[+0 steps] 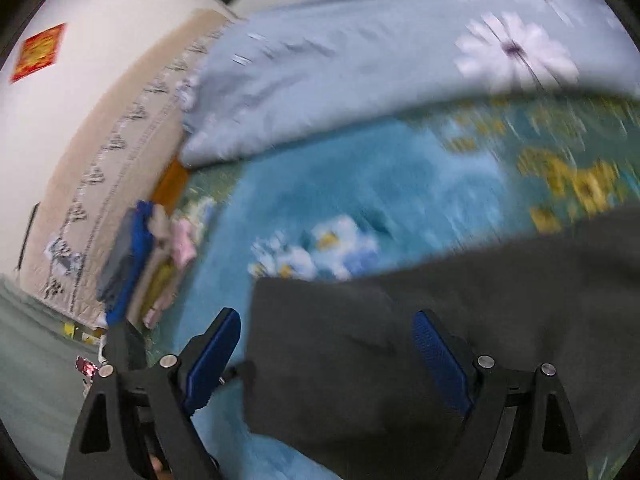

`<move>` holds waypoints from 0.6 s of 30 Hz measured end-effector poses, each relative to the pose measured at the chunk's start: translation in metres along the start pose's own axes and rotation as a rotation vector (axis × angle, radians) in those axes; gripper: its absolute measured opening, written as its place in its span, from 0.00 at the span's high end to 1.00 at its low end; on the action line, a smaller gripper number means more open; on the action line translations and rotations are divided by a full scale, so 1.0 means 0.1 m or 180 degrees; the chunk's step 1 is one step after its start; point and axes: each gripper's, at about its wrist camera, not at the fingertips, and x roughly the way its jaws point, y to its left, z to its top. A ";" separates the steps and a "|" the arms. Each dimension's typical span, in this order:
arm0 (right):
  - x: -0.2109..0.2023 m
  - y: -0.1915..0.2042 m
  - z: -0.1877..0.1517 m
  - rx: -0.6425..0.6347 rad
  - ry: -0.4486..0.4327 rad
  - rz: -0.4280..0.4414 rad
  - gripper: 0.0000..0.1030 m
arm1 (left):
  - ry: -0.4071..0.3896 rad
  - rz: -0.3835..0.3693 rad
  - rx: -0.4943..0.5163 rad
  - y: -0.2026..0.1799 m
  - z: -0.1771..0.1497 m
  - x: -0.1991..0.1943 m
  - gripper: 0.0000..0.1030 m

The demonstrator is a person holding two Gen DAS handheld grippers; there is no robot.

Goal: Fold clothes

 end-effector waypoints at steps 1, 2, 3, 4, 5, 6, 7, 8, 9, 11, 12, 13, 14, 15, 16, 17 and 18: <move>0.04 -0.07 -0.05 0.0052 0.0084 -0.0002 0.12 | 0.0039 0.0002 0.0019 -0.02 0.03 0.05 0.40; 0.08 -0.13 -0.09 0.0105 0.0163 -0.0014 0.12 | 0.0077 0.0004 0.0038 -0.04 0.06 0.10 0.40; 0.13 -0.18 -0.14 0.0149 0.0239 -0.0033 0.12 | 0.0103 0.0013 0.0048 -0.07 0.08 0.13 0.39; 0.19 -0.23 -0.17 0.0180 0.0310 -0.0060 0.13 | 0.0121 0.0051 0.0063 -0.09 0.09 0.17 0.38; 0.26 -0.28 -0.20 0.0202 0.0359 -0.0125 0.14 | 0.0159 0.0141 0.0090 -0.10 0.08 0.21 0.38; 0.32 -0.32 -0.22 0.0214 0.0381 -0.0237 0.14 | 0.0194 0.0231 0.0119 -0.12 0.06 0.25 0.38; 0.37 -0.36 -0.23 0.0210 0.0412 -0.0358 0.14 | 0.0199 0.0310 0.0157 -0.13 0.06 0.28 0.38; 0.38 -0.38 -0.22 0.0214 0.0421 -0.0425 0.14 | 0.0202 0.0384 0.0179 -0.14 0.06 0.28 0.38; 0.31 -0.41 -0.20 0.0250 0.0391 -0.0410 0.14 | 0.0206 0.0412 0.0180 -0.14 0.06 0.27 0.38; 0.19 -0.45 -0.15 0.0324 0.0329 -0.0381 0.15 | 0.0126 0.0444 0.0199 -0.17 0.05 0.16 0.38; 0.13 -0.48 -0.12 0.0360 0.0298 -0.0367 0.15 | 0.0047 0.0507 0.0258 -0.21 0.04 0.09 0.39; 0.07 -0.50 -0.09 0.0397 0.0267 -0.0352 0.15 | -0.0022 0.0532 0.0335 -0.29 0.03 0.02 0.39; -0.04 -0.53 -0.04 0.0403 0.0209 -0.0350 0.15 | -0.0091 0.0556 0.0413 -0.37 0.03 -0.04 0.39; -0.22 -0.57 0.04 0.0371 0.0116 -0.0364 0.15 | -0.0159 0.0575 0.0491 -0.45 0.02 -0.11 0.39; -0.39 -0.64 0.11 0.0371 0.0030 -0.0381 0.15 | -0.0193 0.0496 0.0584 -0.57 0.01 -0.13 0.39; -0.55 -0.73 0.17 0.0413 -0.0045 -0.0402 0.15 | -0.0175 0.0405 0.0716 -0.73 0.00 -0.10 0.39; -0.73 -0.85 0.22 0.0485 -0.0128 -0.0434 0.15 | -0.0157 0.0315 0.0847 -0.88 -0.02 -0.07 0.38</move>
